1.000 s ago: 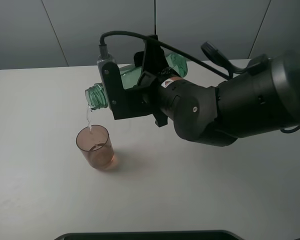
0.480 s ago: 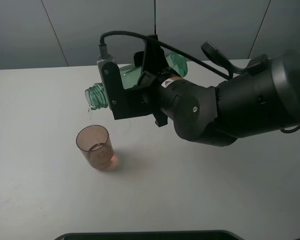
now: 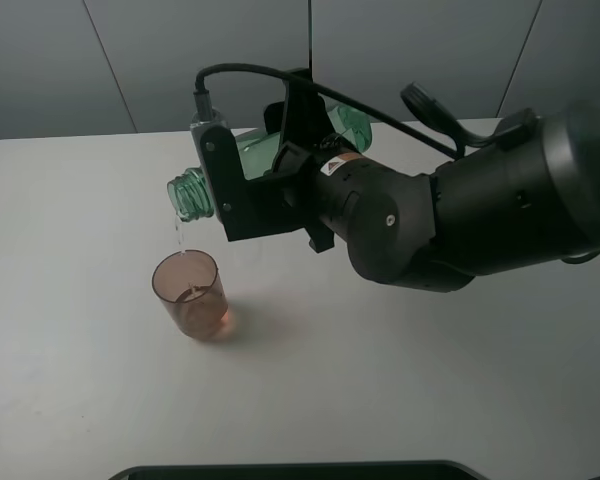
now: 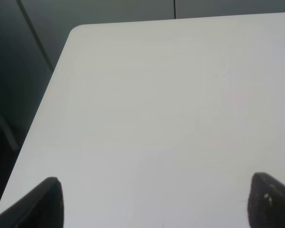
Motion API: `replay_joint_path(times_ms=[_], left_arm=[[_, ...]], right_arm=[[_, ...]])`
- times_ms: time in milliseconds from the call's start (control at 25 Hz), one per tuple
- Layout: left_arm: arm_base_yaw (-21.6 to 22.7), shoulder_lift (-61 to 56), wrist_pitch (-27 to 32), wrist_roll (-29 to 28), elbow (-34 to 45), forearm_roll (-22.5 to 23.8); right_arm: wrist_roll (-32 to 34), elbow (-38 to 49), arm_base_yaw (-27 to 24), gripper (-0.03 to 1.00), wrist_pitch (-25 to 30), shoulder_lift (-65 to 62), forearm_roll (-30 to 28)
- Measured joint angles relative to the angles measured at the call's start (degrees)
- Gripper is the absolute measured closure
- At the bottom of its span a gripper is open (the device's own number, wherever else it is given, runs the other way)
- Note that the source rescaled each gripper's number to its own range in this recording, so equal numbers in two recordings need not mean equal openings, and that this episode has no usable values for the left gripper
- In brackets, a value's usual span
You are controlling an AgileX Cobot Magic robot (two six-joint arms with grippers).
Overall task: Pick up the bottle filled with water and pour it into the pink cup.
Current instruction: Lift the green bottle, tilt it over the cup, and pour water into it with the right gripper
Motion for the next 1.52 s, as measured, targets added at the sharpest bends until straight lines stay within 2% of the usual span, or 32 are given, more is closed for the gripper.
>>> replay_joint_path(times_ms=[1520], left_arm=[[0.0, 0.0, 0.0, 0.0, 0.0, 0.0]], right_arm=[[0.0, 0.0, -1.11, 0.94, -0.46, 0.0, -2.72]])
